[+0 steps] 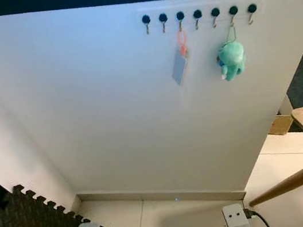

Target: Hang keys on a hook

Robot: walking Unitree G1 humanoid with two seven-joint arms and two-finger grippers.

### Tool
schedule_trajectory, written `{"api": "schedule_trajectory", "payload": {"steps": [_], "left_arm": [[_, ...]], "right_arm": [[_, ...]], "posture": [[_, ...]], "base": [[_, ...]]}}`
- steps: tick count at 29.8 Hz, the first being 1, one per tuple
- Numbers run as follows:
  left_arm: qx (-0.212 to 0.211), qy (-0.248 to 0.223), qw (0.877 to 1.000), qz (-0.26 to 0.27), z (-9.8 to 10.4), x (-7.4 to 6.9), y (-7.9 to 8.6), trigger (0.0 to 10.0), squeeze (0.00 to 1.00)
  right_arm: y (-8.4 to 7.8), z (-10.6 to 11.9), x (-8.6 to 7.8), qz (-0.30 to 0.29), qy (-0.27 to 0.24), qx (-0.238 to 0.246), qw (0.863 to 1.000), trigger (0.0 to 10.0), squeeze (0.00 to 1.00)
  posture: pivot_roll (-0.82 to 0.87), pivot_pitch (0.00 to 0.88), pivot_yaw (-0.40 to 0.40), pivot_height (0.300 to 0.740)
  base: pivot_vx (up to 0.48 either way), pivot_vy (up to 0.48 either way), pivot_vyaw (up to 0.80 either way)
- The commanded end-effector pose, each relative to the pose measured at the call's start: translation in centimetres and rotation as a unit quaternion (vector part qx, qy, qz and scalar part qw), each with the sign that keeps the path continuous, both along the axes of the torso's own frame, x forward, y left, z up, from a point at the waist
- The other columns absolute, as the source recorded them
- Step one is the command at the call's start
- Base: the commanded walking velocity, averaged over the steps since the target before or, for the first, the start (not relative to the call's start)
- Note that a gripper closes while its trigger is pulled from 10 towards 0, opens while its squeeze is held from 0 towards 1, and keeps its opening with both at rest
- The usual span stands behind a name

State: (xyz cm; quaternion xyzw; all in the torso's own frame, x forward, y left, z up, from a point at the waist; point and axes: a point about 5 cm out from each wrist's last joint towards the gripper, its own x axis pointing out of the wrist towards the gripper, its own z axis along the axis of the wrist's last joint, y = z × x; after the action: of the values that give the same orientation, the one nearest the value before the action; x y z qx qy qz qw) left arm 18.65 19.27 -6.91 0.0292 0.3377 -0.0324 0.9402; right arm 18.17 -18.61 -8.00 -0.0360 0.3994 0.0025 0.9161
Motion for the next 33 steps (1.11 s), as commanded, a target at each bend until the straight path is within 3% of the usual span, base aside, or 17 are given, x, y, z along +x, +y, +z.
{"api": "schedule_trajectory", "payload": {"steps": [1, 9, 22, 33], "left_arm": [[0.004, -0.005, 1.0, -0.007, 0.11, 0.06, 0.01, 10.0, 0.0], [0.014, -0.01, 0.999, -0.047, 0.12, -0.04, -0.69, 10.0, 0.0], [0.009, -0.021, 1.0, -0.019, 0.13, -0.48, -0.33, 10.0, 0.0], [0.005, -0.03, 0.999, -0.012, 0.19, -0.51, -0.5, 10.0, 0.0]], "right_arm": [[0.06, 0.0, 0.03, 0.003, 0.001, 0.0, 1.0, 10.0, 0.0], [0.28, 0.18, 0.42, 0.008, -0.005, 0.0, 1.0, 10.0, 0.0], [0.37, 0.36, 0.66, 0.014, -0.015, 0.0, 1.0, 10.0, 0.0], [0.5, 0.49, 0.88, 0.025, -0.019, -0.003, 1.0, 10.0, 0.0]], "posture": [[0.06, 0.05, -0.031, 0.74], [0.06, 0.042, -0.033, 0.74], [0.06, 0.04, -0.034, 0.74], [0.06, 0.042, -0.044, 0.74]], "base": [[0.0, 0.0, 0.0], [0.0, -0.276, 0.0], [0.0, -0.025, 0.0], [0.0, 0.0, -0.8]]}}
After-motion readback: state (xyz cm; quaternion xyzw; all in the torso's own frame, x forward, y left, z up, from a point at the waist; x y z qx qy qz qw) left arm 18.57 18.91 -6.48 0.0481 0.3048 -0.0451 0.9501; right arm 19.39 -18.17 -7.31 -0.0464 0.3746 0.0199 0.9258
